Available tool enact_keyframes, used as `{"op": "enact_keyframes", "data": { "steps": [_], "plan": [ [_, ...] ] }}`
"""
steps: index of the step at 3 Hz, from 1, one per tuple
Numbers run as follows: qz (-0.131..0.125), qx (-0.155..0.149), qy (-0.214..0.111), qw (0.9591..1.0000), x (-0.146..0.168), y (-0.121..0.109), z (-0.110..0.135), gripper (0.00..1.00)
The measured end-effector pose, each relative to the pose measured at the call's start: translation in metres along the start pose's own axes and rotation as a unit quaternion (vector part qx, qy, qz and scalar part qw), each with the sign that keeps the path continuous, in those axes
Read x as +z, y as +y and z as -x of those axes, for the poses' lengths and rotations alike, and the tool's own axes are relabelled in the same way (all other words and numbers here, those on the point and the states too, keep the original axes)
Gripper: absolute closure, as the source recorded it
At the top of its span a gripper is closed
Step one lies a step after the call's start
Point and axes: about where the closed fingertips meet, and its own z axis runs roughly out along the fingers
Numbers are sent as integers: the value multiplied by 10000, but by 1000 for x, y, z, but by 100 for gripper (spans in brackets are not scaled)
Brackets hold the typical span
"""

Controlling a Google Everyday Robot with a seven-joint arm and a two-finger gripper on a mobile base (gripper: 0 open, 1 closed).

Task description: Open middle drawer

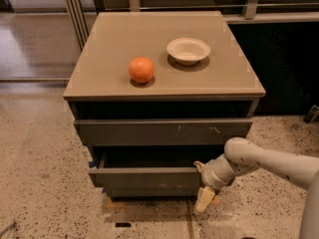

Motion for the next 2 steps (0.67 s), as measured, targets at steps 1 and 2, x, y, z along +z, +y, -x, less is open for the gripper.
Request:
{"op": "enact_keyframes", "data": {
  "steps": [1,2],
  "plan": [
    [403,120,-69,9991,-12,41,-2,0],
    [403,120,-69,9991,-12,41,-2,0]
  ]
}}
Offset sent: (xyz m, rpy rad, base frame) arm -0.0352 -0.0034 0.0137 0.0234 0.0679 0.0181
